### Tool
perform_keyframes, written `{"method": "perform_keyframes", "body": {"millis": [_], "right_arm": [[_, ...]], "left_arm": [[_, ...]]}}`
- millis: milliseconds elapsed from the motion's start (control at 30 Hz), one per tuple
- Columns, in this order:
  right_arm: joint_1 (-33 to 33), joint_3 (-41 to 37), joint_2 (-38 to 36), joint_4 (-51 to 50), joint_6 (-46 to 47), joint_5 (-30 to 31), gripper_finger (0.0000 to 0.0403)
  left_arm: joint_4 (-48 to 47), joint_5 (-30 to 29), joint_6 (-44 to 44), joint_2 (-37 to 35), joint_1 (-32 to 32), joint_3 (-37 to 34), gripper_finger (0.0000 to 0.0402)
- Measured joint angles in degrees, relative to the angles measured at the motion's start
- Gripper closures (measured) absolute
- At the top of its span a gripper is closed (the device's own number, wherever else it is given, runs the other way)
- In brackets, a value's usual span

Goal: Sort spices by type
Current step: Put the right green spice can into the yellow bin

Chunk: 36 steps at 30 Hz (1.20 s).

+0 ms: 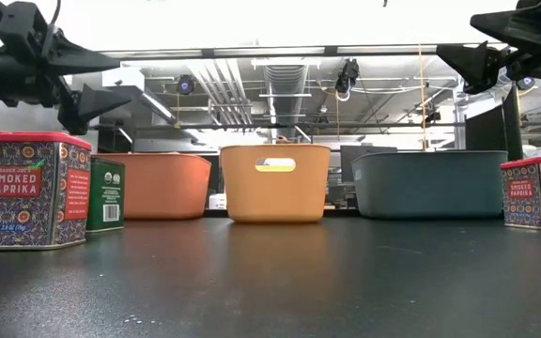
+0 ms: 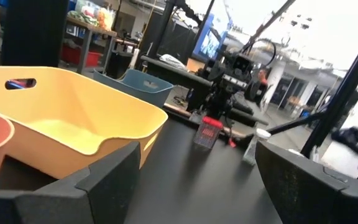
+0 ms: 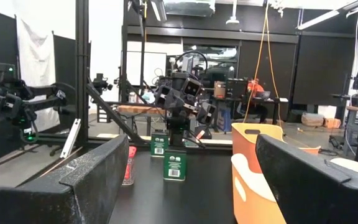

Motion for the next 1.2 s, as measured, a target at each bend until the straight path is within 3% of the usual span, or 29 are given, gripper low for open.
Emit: {"method": "perform_keyframes", "body": {"millis": [367,500,733,867,1033,1200], "right_arm": [[-0.02,0.45,-0.03,2.10,4.05,0.22,0.0060],[-0.01,2.62,1.41,0.93,9.08,8.02,0.0060],[-0.02,9.44,10.07,-2.10,11.61,10.51,0.0060],[-0.02,14.99,17.17,-5.91,12.94,13.18,0.0060],[-0.02,23.55,24.83,-14.80,13.32,16.64,0.0060],[-0.02,30.19,29.32,-22.17,14.53,20.95,0.0060]], "left_arm": [[4.91,-0.02,-1.31,0.00,0.00,0.00,0.0098],[10.08,-0.01,-2.88,0.00,0.00,0.00,0.0098],[18.40,-2.24,-1.36,0.03,0.00,0.02,0.0098],[19.09,-2.59,-5.00,0.23,-0.06,0.02,0.0098],[22.95,-4.05,-9.16,6.19,-0.35,0.02,0.0098],[25.67,-5.88,-12.68,18.00,-0.86,3.77,0.0098]]}}
